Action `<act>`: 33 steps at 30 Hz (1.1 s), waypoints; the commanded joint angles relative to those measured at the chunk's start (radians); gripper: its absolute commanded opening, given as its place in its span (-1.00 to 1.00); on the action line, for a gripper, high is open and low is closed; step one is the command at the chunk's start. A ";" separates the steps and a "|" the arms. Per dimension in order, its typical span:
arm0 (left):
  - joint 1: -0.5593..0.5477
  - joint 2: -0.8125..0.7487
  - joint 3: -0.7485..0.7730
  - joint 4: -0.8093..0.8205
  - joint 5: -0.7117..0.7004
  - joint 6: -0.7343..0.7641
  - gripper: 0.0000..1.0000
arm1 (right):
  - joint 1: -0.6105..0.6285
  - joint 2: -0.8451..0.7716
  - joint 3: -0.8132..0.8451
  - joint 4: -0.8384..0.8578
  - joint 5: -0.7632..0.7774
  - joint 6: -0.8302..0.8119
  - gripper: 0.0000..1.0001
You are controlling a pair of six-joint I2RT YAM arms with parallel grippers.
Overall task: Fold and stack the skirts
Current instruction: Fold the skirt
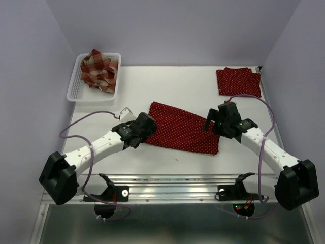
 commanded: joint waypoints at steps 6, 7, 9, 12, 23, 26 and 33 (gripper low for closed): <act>0.166 -0.138 0.111 0.143 -0.100 0.463 0.97 | -0.071 -0.040 -0.128 -0.017 0.022 0.095 1.00; 0.194 -0.123 0.098 0.208 -0.040 0.526 0.97 | -0.080 -0.037 -0.133 -0.017 0.019 0.100 1.00; 0.242 -0.094 0.072 0.352 0.119 0.641 0.97 | -0.089 -0.029 -0.137 -0.015 0.018 0.094 1.00; 0.292 0.024 0.081 0.436 0.262 0.722 0.97 | -0.100 -0.023 -0.136 -0.008 0.025 0.083 1.00; 0.296 0.210 0.078 0.510 0.385 0.824 0.97 | -0.131 0.070 -0.150 0.037 -0.033 0.039 0.84; 0.296 0.274 0.096 0.497 0.385 0.842 0.97 | -0.131 0.092 -0.160 0.067 -0.051 0.033 0.78; 0.296 0.360 0.103 0.488 0.373 0.838 0.63 | -0.142 0.121 -0.194 0.114 -0.099 0.023 0.47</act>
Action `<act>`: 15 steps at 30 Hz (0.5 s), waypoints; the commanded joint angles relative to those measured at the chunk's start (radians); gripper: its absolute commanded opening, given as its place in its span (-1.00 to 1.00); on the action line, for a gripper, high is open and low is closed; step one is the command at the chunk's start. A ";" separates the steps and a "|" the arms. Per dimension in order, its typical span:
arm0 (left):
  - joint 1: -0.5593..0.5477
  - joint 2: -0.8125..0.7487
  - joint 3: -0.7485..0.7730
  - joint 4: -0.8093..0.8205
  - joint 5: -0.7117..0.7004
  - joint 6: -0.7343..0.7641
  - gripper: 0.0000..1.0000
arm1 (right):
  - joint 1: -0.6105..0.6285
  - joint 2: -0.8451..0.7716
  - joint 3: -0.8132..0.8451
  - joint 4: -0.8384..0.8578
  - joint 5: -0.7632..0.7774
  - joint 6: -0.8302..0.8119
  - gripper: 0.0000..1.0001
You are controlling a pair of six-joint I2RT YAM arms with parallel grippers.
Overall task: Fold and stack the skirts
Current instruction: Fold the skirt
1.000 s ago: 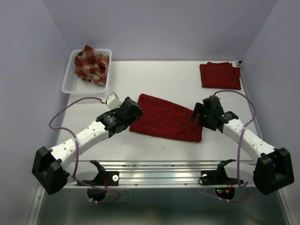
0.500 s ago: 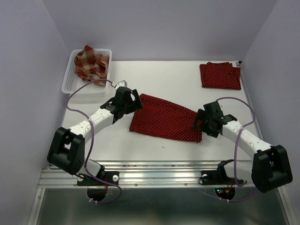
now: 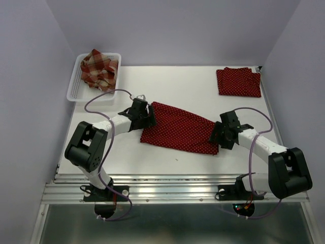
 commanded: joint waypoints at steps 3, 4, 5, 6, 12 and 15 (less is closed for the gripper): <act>0.001 0.028 0.005 0.015 0.012 0.023 0.44 | -0.008 0.025 -0.031 0.068 -0.035 -0.018 0.23; 0.000 0.041 0.003 0.015 0.015 0.020 0.37 | -0.008 0.038 -0.031 0.070 -0.035 -0.018 0.15; 0.001 0.048 0.002 0.016 0.015 0.020 0.30 | -0.008 0.041 -0.031 0.071 -0.036 -0.018 0.08; 0.001 0.054 0.002 0.015 0.015 0.020 0.23 | -0.008 0.045 -0.031 0.076 -0.038 -0.018 0.06; 0.000 0.081 -0.012 0.010 0.047 0.038 -0.08 | -0.017 0.068 -0.020 0.094 -0.030 -0.052 -0.59; -0.003 0.087 -0.020 0.010 0.067 0.037 -0.28 | -0.017 0.056 0.019 0.077 0.051 -0.072 -0.72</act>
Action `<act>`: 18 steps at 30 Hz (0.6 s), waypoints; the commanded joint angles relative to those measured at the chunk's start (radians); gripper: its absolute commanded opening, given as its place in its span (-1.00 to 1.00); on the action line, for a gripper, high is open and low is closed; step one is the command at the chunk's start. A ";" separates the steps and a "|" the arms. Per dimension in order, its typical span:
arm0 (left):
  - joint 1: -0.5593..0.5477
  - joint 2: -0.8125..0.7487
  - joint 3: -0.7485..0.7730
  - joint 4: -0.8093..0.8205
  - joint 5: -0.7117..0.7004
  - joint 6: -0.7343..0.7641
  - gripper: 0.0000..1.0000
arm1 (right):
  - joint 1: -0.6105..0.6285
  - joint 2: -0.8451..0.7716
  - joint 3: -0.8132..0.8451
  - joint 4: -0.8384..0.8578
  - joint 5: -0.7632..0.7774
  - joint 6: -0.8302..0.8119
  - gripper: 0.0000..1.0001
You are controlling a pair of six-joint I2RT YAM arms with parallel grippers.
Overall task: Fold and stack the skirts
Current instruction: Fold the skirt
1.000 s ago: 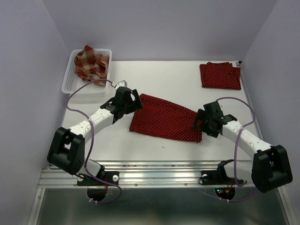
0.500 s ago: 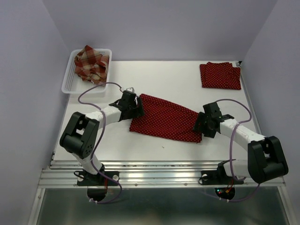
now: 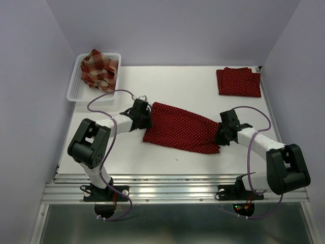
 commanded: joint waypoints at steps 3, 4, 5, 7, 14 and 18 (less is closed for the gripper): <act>-0.038 0.038 -0.012 -0.023 0.055 0.012 -0.37 | -0.004 -0.003 0.093 -0.040 0.159 -0.105 -0.97; -0.046 0.043 -0.004 -0.023 0.049 0.010 -0.38 | -0.004 -0.005 0.111 -0.051 0.171 -0.117 -0.99; -0.054 0.044 0.003 -0.023 0.052 0.010 -0.38 | -0.004 -0.009 0.125 -0.063 0.178 -0.123 -0.99; -0.072 0.049 0.022 -0.019 0.061 -0.005 -0.45 | -0.013 -0.005 0.154 -0.068 0.134 -0.183 -0.99; -0.123 0.063 0.060 0.000 0.014 -0.074 -0.69 | -0.013 0.022 0.341 -0.209 0.156 -0.258 -0.99; -0.130 0.066 0.069 -0.003 -0.002 -0.126 -0.82 | 0.028 0.032 0.462 -0.287 0.142 -0.271 -0.99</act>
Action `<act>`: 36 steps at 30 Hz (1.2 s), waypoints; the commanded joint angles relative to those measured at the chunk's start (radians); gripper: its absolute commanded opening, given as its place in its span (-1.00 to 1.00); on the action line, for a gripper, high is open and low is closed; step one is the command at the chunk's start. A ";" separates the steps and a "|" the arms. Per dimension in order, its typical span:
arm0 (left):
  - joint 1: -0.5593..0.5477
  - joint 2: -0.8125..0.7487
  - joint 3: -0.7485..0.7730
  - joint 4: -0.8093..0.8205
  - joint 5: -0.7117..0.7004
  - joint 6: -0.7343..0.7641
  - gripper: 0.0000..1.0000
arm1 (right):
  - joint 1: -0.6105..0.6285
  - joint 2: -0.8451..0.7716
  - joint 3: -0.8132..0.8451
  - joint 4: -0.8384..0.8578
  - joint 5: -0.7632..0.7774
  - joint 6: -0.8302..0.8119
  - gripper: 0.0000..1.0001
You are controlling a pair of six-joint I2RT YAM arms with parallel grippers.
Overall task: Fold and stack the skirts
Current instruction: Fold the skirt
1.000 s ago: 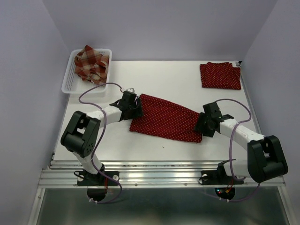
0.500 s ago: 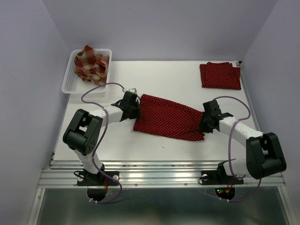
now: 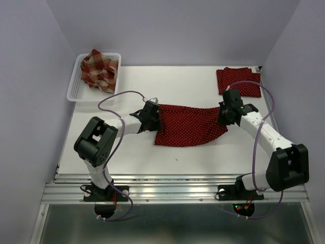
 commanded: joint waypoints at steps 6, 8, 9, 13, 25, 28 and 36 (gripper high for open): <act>-0.010 -0.054 -0.007 -0.058 -0.102 -0.126 -0.83 | 0.143 0.049 0.226 -0.192 0.100 -0.022 -0.99; -0.012 -0.069 -0.002 -0.099 -0.131 -0.135 -0.83 | 0.193 0.076 0.266 -0.209 0.121 -0.014 -0.99; -0.010 -0.073 -0.002 -0.104 -0.137 -0.135 -0.83 | 0.210 0.076 0.277 -0.212 0.126 -0.011 -0.99; -0.012 -0.076 -0.005 -0.118 -0.152 -0.143 -0.83 | 0.310 0.150 0.350 -0.237 0.156 0.015 -0.99; -0.013 -0.082 -0.031 -0.067 -0.118 -0.164 -0.84 | 0.502 0.336 0.564 -0.278 0.146 0.034 -0.99; -0.015 -0.080 -0.037 -0.067 -0.115 -0.172 -0.85 | 0.522 0.359 0.564 -0.241 0.101 0.046 -0.99; -0.015 -0.071 -0.050 -0.028 -0.092 -0.186 -0.87 | 0.522 0.363 0.516 -0.074 -0.046 0.086 -0.99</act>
